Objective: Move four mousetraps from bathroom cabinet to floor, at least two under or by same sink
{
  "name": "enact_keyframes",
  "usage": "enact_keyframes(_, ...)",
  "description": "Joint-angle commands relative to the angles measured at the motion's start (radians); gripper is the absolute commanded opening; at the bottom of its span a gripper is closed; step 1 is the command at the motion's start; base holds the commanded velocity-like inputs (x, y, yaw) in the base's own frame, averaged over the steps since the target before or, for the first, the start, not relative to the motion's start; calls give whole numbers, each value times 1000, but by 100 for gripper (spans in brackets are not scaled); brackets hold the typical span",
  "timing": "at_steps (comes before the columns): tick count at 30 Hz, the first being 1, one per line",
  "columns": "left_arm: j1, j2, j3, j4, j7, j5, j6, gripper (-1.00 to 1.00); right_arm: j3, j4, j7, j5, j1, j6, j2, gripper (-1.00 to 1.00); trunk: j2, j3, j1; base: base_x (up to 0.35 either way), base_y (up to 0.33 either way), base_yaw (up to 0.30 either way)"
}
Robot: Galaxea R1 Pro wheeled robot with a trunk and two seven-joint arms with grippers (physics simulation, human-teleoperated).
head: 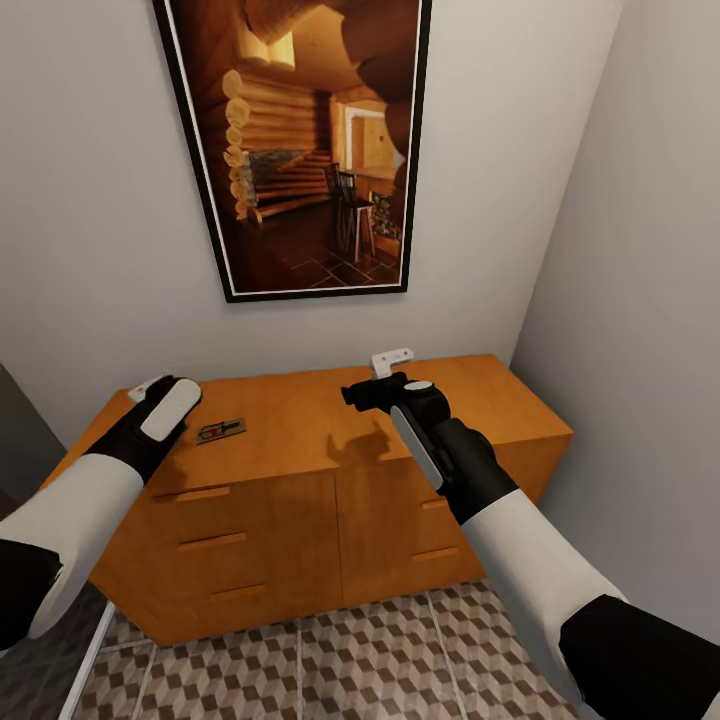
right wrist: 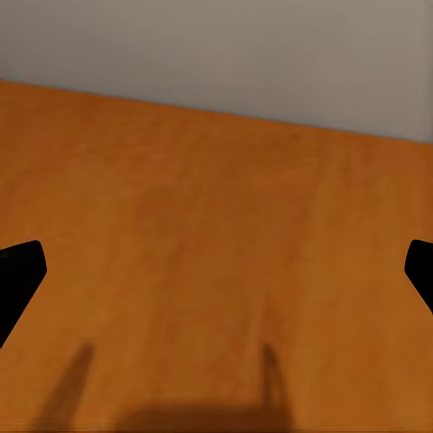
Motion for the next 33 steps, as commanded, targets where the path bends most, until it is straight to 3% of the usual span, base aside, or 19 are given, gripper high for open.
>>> enact_keyframes(1, -1, 6, -6, -33, 18, 4, 15, -100, 3, 6, -9, -10, -1, 4, 0, 100, -1, -1, 0, 0, 0, 0)
enact_keyframes(4, 0, 13, -5, -84, 28, 5, 30, -100, 3, 20, -9, -10, -1, 4, 0, 100, -1, -1, 0, 0, 0, 0)
enact_keyframes(5, 2, 23, -6, -154, 32, 8, 91, -100, 3, 53, -8, -10, 4, -2, 0, 100, -1, -1, 0, 0, 0, 0)
enact_keyframes(10, 2, 22, -6, -189, 33, 10, 113, -100, 5, 101, -9, -9, 21, -33, 0, 100, -1, -1, 0, 0, 0, 0)
enact_keyframes(12, 2, 21, -6, -198, 33, 25, 118, -100, 6, 125, -9, -9, 24, -41, -2, 100, -1, -1, 0, 0, 0, 0)
enact_keyframes(18, 2, 20, -9, -203, 32, 114, 121, -100, 6, 142, -8, -9, 31, -44, -5, 100, -1, -1, 0, 0, 0, 0)
enact_keyframes(23, 31, 49, -27, -175, 50, 88, 123, -100, 3, 156, -32, 19, 17, -65, -8, 100, -1, -1, 0, 0, 0, 0)
enact_keyframes(26, 48, 66, -23, -173, 50, 74, 131, -100, 5, 144, -22, 12, 12, -79, -10, 100, -1, -1, 0, 0, 0, 0)
enact_keyframes(33, 63, 77, -21, -212, 52, 86, 148, -100, 6, 136, -19, 11, 10, -112, -9, 100, -1, -1, 0, 7, 0, 0)
